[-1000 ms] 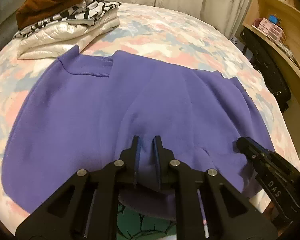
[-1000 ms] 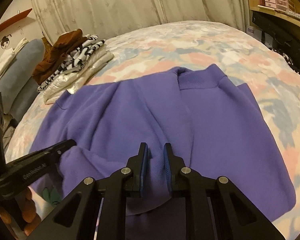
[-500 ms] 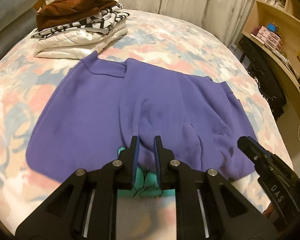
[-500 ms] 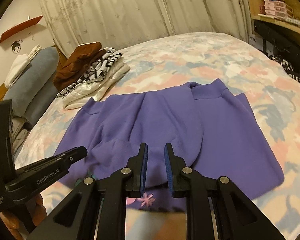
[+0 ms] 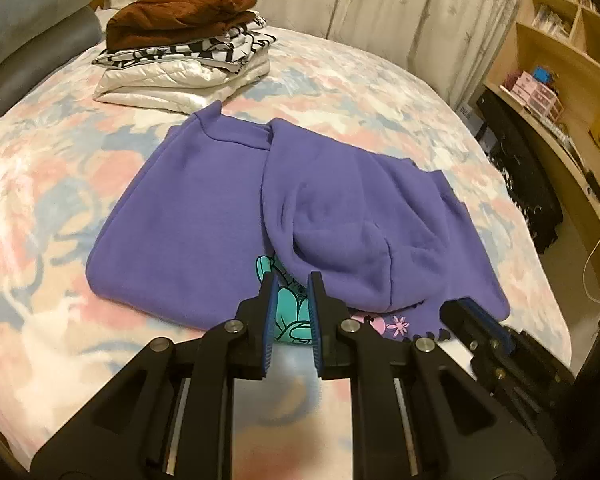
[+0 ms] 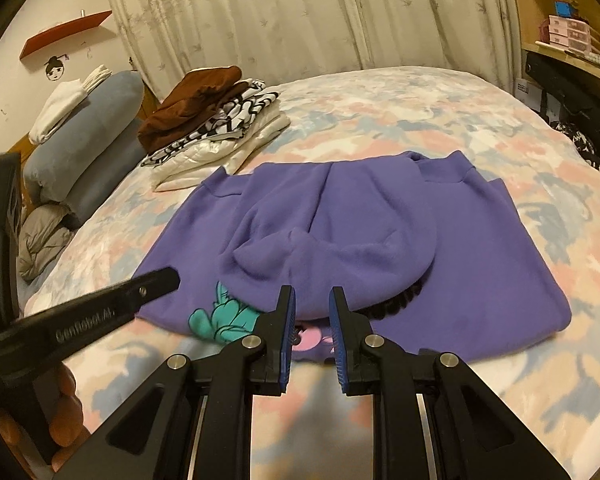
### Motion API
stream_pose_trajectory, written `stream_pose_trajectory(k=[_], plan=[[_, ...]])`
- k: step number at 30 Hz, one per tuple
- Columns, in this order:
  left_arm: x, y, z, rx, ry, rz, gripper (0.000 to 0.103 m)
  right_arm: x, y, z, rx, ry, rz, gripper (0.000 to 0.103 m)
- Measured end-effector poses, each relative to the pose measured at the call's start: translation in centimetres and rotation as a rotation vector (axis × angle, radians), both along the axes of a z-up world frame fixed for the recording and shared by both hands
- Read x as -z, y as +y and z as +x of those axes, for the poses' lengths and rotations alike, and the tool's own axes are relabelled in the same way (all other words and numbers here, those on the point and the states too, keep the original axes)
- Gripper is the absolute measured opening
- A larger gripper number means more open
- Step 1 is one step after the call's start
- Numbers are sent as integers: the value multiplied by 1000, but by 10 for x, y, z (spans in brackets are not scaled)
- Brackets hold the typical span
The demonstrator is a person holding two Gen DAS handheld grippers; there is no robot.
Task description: Fold large clothes
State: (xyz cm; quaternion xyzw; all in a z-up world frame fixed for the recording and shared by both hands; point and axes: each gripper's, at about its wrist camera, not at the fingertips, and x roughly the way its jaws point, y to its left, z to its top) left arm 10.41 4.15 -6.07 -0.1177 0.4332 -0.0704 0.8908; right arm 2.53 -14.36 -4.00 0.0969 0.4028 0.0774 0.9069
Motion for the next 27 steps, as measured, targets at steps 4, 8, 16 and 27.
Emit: stream_pose_trajectory(k=[4,8,16,27], plan=[[-4,5,-4,-14,6,-4,13,-5,3,-9,-17,-13,-4,17],[-6,14,-14,-37,14,3,18,-12,3,-14,-27,-28,-1,17],[-4,37,-22,-76,31,-27,36,-31,7,-20,-57,-65,7,18],[66,62,-4,-101,137,-317,48,-9,7,7,-55,-54,3,19]])
